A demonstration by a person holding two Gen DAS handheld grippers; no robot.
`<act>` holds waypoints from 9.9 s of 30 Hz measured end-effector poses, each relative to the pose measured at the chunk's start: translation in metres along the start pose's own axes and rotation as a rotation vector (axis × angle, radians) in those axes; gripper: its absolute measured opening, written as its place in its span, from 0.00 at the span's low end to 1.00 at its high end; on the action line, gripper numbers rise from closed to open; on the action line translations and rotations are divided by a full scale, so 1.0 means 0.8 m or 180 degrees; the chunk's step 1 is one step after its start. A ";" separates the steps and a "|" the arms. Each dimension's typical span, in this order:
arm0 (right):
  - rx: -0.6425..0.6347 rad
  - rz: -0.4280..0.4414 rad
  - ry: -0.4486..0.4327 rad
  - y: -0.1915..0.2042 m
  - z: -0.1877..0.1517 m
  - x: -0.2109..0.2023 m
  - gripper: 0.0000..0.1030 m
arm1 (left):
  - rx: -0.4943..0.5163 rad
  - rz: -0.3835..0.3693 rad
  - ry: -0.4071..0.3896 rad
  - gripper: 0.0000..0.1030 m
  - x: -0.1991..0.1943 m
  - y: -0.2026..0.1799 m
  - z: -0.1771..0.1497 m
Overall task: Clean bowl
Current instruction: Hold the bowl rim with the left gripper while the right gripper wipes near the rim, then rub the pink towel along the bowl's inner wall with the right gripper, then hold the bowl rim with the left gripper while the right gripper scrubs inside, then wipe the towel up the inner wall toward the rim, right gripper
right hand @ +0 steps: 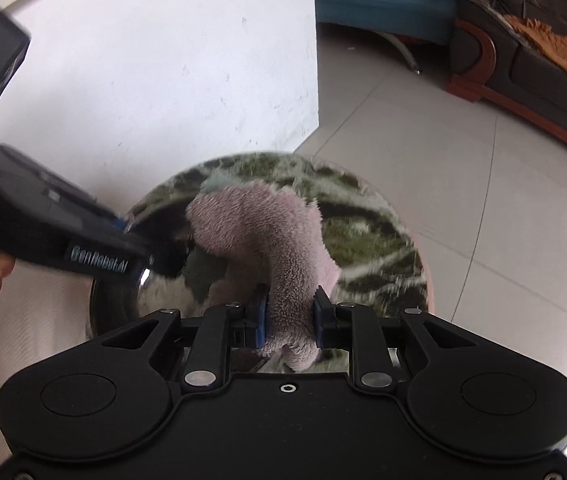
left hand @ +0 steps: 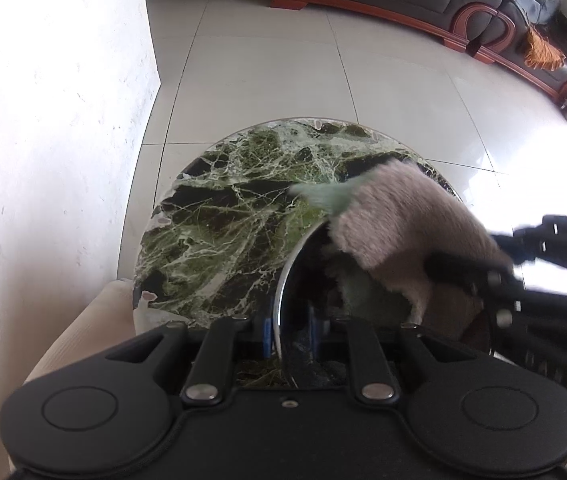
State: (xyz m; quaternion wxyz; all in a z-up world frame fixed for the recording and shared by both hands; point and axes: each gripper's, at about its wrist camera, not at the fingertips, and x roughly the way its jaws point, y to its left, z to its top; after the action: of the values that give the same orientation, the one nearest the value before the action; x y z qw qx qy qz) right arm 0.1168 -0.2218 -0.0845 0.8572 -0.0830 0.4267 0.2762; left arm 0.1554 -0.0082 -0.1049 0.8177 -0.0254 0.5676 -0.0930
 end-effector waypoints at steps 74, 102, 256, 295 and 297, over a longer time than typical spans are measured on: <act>-0.0173 0.0017 -0.0041 0.000 0.002 0.001 0.28 | -0.0141 -0.0033 0.0063 0.13 -0.008 0.001 -0.015; -0.0698 -0.0004 -0.0194 0.012 0.032 -0.014 0.49 | -0.0126 -0.0070 0.0076 0.15 -0.002 0.001 -0.011; 0.0191 0.0143 -0.0140 0.003 0.011 0.006 0.25 | -0.0072 -0.0013 0.0056 0.30 0.009 -0.015 -0.008; -0.0210 0.0079 -0.0146 0.007 0.027 0.028 0.27 | -0.0043 -0.0072 -0.0165 0.15 -0.023 0.003 -0.032; -0.0378 0.0054 -0.0165 0.016 0.031 0.029 0.27 | -0.0041 -0.0073 -0.0176 0.14 -0.023 0.008 -0.030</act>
State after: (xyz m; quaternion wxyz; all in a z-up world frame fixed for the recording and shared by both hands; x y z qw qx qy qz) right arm 0.1384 -0.1926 -0.0860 0.8591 -0.1229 0.3879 0.3104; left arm 0.1276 0.0028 -0.0973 0.8318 -0.0397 0.5450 -0.0980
